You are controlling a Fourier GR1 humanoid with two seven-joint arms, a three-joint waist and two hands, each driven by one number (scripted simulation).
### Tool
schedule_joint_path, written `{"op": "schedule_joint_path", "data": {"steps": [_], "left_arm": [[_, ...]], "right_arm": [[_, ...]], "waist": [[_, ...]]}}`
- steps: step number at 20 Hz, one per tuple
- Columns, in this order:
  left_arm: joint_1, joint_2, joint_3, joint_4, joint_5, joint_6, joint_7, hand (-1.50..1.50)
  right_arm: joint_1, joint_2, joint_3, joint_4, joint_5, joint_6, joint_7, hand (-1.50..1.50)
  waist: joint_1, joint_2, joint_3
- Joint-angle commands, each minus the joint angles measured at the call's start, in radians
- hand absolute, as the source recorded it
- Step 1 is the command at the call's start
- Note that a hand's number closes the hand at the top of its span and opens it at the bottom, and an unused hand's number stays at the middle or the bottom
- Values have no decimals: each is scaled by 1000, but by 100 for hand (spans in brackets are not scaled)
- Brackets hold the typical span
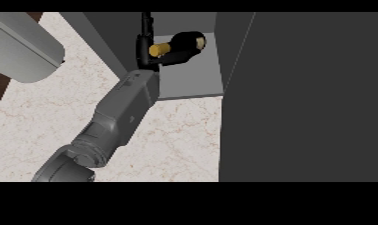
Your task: Pick up the wine, place it into the cabinet and close the cabinet
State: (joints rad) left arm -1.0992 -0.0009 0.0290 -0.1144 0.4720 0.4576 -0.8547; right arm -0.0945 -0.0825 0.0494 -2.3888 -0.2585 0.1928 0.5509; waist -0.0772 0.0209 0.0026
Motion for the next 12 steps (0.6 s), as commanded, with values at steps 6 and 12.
{"op": "schedule_joint_path", "data": {"steps": [6, 12], "left_arm": [[67, 25, -10, 16, -19, -135, -9, -150], [34, 1, -12, -18, 21, -124, 9, -150]], "right_arm": [[25, -4, -6, -81, -41, -18, 46, -150], [-13, -10, 3, -91, -17, -45, 80, -150]], "waist": [[24, -4, -4], [22, -11, -4]]}}
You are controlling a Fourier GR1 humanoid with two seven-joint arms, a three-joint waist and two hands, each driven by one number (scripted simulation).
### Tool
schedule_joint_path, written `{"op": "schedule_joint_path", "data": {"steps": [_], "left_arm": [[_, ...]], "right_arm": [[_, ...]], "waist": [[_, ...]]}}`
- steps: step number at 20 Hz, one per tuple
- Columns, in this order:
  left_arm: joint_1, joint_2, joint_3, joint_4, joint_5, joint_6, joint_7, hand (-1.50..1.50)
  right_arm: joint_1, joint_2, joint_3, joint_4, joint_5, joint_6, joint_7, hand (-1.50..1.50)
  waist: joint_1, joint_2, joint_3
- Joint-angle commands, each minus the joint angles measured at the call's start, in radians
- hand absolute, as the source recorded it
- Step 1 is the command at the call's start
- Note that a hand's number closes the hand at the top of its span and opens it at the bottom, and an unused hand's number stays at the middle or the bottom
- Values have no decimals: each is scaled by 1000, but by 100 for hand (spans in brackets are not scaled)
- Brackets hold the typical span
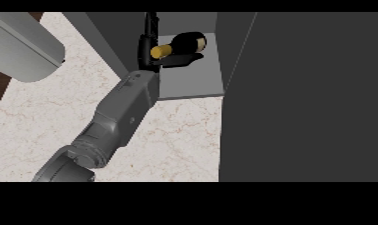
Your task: Pick up the wine, place it into the cabinet and close the cabinet
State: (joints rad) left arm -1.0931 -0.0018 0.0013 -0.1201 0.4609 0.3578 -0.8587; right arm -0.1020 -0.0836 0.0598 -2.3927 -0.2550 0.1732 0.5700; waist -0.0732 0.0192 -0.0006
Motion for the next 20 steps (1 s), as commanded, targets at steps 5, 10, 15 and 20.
{"op": "schedule_joint_path", "data": {"steps": [5, 10, 15, 20], "left_arm": [[72, 2, 10, -24, 98, -36, -32, -150], [145, 2, -79, -81, 164, -90, -40, -150], [193, 2, -202, -193, 247, -24, 1, -150], [343, 2, -407, -434, 355, 78, 43, -150]], "right_arm": [[8, -31, -46, -135, -118, -13, 94, -150], [-44, 12, 19, -38, -7, -39, 53, -150], [-41, 15, 24, -35, 19, -49, 49, -150], [-2, -22, -12, -111, -31, -39, 92, -150]], "waist": [[-15, -8, -1], [7, -13, -1], [17, -17, 0], [24, -26, 0]]}}
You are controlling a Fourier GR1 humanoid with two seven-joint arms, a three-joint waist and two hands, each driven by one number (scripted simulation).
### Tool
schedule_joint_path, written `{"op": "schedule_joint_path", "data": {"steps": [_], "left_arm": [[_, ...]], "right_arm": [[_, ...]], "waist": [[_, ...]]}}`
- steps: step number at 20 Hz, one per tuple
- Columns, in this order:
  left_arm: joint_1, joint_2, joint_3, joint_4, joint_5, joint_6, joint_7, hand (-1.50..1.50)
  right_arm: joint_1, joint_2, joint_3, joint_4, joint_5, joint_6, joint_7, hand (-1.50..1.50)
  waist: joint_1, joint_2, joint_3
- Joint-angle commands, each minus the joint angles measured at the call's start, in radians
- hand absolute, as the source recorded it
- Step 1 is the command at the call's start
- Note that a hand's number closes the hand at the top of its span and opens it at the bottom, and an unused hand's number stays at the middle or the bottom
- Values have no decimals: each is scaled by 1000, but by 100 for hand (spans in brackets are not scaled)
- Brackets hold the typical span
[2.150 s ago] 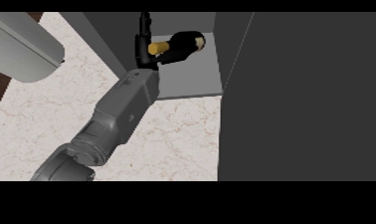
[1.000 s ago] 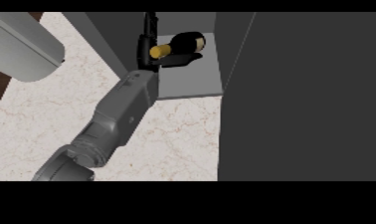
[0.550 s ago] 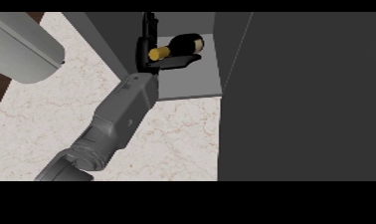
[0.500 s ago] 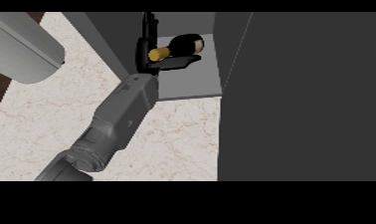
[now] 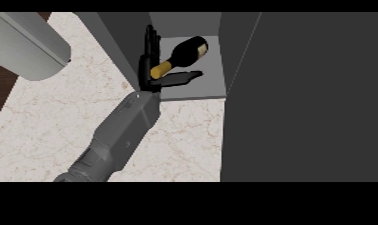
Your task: Pick up the wine, place it into the cabinet and close the cabinet
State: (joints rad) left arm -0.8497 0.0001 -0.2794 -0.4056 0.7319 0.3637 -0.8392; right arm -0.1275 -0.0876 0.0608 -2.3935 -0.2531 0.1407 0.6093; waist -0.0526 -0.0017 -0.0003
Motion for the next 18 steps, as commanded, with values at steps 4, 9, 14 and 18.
{"op": "schedule_joint_path", "data": {"steps": [4, 9, 14, 18], "left_arm": [[195, 0, -282, -376, 106, 255, 73, -150], [336, 0, -400, -523, 88, 358, 16, -150], [348, 0, -411, -698, -25, 432, 129, -150], [470, 0, -482, -849, -15, 482, 92, -150]], "right_arm": [[20, -37, -71, -78, -62, 4, 29, -150], [59, -31, -62, -140, -36, -13, 56, -150], [109, -31, -86, -119, -62, 33, -23, -150], [58, -33, -84, -140, -64, -19, 45, -150]], "waist": [[33, -7, 1], [40, -3, 0], [49, -2, 1], [46, -2, 0]]}}
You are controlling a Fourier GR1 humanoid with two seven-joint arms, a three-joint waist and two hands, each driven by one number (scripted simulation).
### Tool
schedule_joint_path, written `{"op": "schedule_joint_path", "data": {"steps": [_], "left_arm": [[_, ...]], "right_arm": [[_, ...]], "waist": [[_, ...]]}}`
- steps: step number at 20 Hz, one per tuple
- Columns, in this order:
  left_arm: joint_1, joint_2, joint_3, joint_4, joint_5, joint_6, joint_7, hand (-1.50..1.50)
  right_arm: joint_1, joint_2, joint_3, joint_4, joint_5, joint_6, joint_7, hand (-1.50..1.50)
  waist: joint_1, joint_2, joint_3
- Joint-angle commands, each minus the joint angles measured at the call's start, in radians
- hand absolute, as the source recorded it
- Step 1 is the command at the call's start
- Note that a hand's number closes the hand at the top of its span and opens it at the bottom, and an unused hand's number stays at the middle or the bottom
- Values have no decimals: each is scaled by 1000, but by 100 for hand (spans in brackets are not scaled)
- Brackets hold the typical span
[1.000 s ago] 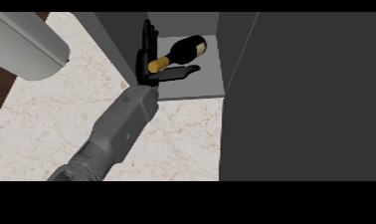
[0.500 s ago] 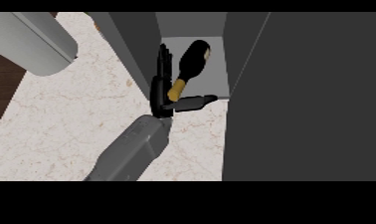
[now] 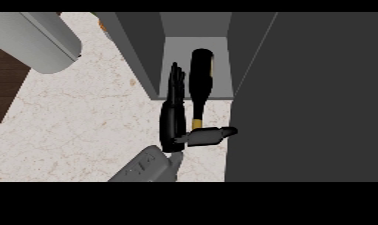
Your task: Pick up the wine, place it into the cabinet and close the cabinet
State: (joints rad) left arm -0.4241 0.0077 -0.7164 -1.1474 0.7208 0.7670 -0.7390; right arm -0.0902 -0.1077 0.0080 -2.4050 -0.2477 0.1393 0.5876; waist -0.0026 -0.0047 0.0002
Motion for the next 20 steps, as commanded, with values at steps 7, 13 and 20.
{"op": "schedule_joint_path", "data": {"steps": [7, 13, 20], "left_arm": [[231, 82, -106, -378, -145, 196, 86, -150], [404, 136, -205, -605, -221, 222, 95, -150], [488, 335, -203, -788, -225, 124, 145, -150]], "right_arm": [[83, -24, -42, -138, -80, 20, 29, -150], [70, -16, -36, -57, -88, 51, -14, -150], [74, -30, 12, -85, -151, 91, 63, 150]], "waist": [[0, 1, 0], [5, 1, 0], [6, 1, 0]]}}
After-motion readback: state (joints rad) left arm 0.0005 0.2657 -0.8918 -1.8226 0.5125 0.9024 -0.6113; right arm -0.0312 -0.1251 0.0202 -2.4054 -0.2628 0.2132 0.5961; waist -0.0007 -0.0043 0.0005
